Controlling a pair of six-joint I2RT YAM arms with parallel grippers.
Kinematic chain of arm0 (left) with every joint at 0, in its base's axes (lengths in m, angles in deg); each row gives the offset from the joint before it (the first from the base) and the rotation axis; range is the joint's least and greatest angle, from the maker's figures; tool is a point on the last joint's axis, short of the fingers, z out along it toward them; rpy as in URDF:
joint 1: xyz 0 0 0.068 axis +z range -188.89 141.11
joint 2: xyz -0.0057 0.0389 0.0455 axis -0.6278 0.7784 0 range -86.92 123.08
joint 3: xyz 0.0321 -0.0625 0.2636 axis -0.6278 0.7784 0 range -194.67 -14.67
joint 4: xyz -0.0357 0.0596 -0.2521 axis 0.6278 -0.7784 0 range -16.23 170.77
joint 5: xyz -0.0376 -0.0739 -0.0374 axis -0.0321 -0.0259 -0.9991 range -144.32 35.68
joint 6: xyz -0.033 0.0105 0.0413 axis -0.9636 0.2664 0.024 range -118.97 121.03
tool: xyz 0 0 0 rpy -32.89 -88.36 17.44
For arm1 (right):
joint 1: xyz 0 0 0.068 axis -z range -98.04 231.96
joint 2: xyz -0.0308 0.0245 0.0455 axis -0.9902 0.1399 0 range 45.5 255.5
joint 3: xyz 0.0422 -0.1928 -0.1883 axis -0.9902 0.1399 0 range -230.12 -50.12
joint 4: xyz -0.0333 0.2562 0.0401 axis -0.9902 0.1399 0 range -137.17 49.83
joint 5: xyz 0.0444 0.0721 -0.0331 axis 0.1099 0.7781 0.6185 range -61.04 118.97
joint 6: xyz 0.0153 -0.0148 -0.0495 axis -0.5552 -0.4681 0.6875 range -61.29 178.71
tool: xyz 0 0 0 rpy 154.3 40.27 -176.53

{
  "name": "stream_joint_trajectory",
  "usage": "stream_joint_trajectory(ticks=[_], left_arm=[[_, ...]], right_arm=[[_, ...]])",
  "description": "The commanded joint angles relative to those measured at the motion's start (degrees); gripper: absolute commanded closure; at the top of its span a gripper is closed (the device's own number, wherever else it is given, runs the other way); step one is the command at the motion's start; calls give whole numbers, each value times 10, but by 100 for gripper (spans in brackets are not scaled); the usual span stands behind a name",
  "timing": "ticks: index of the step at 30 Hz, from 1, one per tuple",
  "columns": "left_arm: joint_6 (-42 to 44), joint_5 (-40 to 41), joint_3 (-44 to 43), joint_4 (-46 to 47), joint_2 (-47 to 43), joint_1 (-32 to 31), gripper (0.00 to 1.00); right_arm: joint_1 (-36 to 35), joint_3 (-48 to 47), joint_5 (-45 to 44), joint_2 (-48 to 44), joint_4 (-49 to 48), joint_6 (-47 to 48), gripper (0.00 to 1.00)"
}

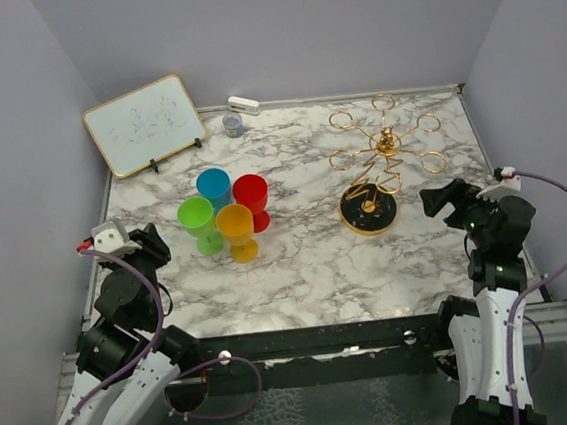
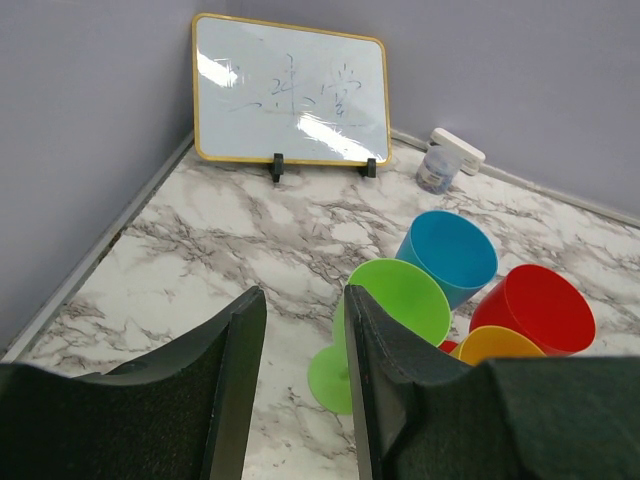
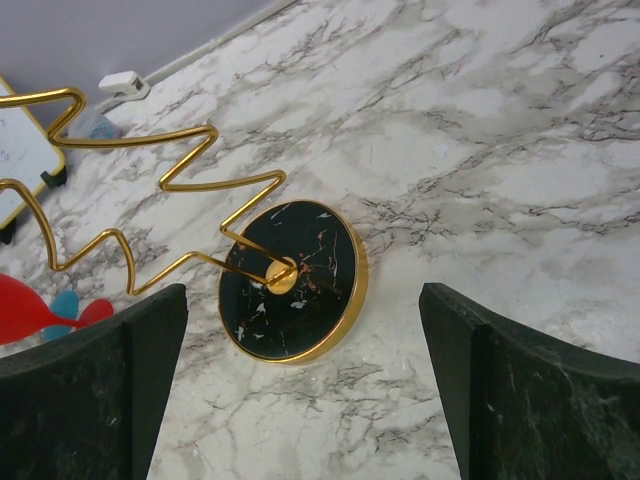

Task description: Take the wine glass off the wine glass rack

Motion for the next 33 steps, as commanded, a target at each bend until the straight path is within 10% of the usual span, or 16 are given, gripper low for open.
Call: stream_joint_trajectory(ticks=[1,33], left_arm=[[4,2,0,8,2,1,60],[6,0,14,21,9,1,48]], right_arm=[[0,9,-1,-17,-12,5,0],[0,0,-40,-18,14,-25,1]])
